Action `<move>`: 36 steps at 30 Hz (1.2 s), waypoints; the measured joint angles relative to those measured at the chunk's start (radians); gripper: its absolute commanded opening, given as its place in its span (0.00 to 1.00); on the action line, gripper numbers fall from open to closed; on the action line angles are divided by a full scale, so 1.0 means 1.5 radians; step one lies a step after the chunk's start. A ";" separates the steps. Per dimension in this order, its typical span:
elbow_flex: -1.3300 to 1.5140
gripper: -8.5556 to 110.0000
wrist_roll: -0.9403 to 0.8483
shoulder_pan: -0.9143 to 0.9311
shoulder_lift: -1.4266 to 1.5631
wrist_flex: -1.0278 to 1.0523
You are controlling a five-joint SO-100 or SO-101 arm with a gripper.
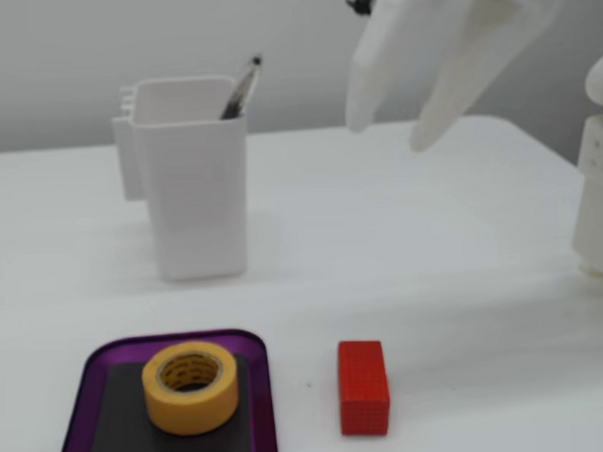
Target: Pick up the yellow tape and place it in the box.
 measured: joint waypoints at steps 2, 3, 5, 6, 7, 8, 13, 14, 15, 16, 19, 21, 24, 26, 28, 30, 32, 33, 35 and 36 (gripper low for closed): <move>0.093 0.20 0.000 0.026 0.044 -0.050; 0.137 0.20 0.000 0.039 0.063 -0.079; 0.226 0.20 0.000 0.070 0.098 -0.143; 0.268 0.20 0.000 0.079 0.116 -0.174; 0.310 0.20 0.000 0.084 0.133 -0.204; 0.348 0.20 0.001 0.089 0.150 -0.229; 0.497 0.20 0.048 0.112 0.240 -0.312; 0.517 0.20 0.070 0.107 0.259 -0.321; 0.536 0.20 0.091 0.106 0.278 -0.327; 0.554 0.20 0.104 0.108 0.297 -0.330; 0.613 0.20 0.123 0.115 0.351 -0.336; 0.652 0.19 0.123 0.106 0.388 -0.338; 0.696 0.19 0.127 0.108 0.443 -0.337; 0.719 0.19 0.127 0.114 0.483 -0.327; 0.727 0.18 0.127 0.115 0.527 -0.297; 0.732 0.13 0.127 0.110 0.569 -0.260; 0.736 0.06 0.127 0.108 0.606 -0.224; 0.736 0.07 0.127 0.106 0.613 -0.211; 0.736 0.07 0.127 0.106 0.618 -0.190; 0.736 0.07 0.127 0.106 0.618 -0.185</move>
